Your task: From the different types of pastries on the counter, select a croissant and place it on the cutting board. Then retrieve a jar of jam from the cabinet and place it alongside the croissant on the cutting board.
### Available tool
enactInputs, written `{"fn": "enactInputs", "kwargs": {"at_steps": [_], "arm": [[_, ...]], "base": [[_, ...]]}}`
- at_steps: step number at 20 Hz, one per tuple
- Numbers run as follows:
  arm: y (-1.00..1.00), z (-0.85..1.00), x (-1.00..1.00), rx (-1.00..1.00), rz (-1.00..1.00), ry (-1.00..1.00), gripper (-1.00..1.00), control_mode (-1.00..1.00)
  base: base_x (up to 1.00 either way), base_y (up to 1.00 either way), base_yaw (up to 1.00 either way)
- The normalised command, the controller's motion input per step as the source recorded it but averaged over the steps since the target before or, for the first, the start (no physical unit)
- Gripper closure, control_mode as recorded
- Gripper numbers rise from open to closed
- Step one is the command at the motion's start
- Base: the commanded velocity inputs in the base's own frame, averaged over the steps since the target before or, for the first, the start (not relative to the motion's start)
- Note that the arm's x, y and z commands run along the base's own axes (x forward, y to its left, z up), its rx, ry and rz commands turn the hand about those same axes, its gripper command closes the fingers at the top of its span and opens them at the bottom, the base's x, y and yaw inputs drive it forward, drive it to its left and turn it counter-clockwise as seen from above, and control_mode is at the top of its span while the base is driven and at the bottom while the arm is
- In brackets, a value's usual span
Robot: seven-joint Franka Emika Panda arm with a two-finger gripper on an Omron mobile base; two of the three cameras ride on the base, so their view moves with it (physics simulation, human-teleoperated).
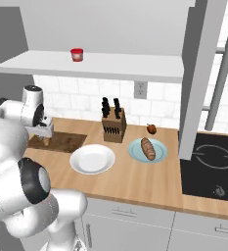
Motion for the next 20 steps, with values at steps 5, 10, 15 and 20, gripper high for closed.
{"fn": "enactInputs", "kwargs": {"at_steps": [5, 10, 15, 20], "arm": [[-0.46, 0.57, -1.00, 0.09, -0.11, 0.01, -1.00, -1.00], [-0.27, 1.00, -1.00, 0.01, -0.09, -0.01, -1.00, -1.00], [-0.18, 1.00, -0.82, -0.11, -0.11, -0.04, -1.00, -1.00], [-0.07, 1.00, -0.37, -0.22, -0.07, -0.07, -1.00, -1.00]], "base": [[0.00, 0.00, 0.00], [0.00, 0.00, 0.00], [0.00, 0.00, 0.00], [0.00, 0.00, 0.00]]}}
